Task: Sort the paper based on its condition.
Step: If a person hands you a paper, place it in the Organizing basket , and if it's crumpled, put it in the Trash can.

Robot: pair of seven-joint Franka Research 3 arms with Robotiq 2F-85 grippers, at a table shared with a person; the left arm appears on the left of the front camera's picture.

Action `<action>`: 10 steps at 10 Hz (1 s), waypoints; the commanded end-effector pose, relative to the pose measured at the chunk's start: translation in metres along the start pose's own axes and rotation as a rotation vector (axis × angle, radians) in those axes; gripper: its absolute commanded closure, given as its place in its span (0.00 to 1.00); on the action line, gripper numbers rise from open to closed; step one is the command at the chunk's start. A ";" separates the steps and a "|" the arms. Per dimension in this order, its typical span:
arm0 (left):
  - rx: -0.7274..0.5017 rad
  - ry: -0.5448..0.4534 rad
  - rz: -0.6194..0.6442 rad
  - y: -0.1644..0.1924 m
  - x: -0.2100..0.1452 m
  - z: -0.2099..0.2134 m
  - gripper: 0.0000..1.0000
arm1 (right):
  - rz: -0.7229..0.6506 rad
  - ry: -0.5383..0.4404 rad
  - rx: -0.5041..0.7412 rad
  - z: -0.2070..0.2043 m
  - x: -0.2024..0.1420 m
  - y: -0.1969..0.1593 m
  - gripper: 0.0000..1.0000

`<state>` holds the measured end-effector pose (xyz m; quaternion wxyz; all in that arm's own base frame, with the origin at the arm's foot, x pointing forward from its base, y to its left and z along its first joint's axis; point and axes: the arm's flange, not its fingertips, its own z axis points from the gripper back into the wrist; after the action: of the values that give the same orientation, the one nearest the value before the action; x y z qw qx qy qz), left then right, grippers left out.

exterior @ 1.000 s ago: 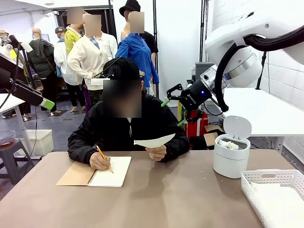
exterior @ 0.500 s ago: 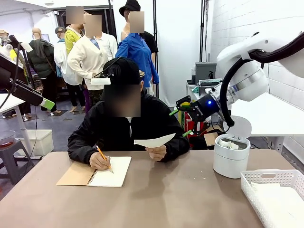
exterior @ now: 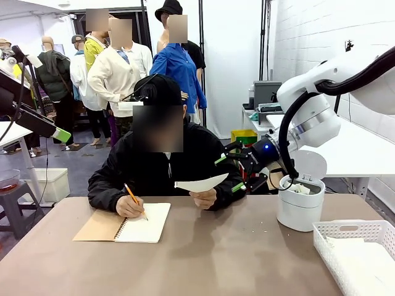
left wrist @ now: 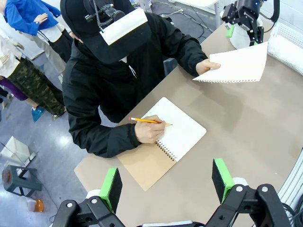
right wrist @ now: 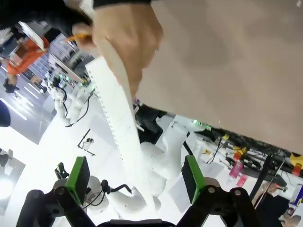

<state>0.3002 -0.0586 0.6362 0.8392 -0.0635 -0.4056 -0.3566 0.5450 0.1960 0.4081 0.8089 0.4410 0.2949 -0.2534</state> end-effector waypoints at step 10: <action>0.006 0.004 0.001 0.000 0.000 0.000 0.00 | 0.017 0.101 0.119 -0.045 0.018 -0.009 0.88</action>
<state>0.3002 -0.0586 0.6362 0.8392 -0.0636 -0.4056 -0.3566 0.5396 0.2249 0.3730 0.7732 0.4880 0.3265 -0.2398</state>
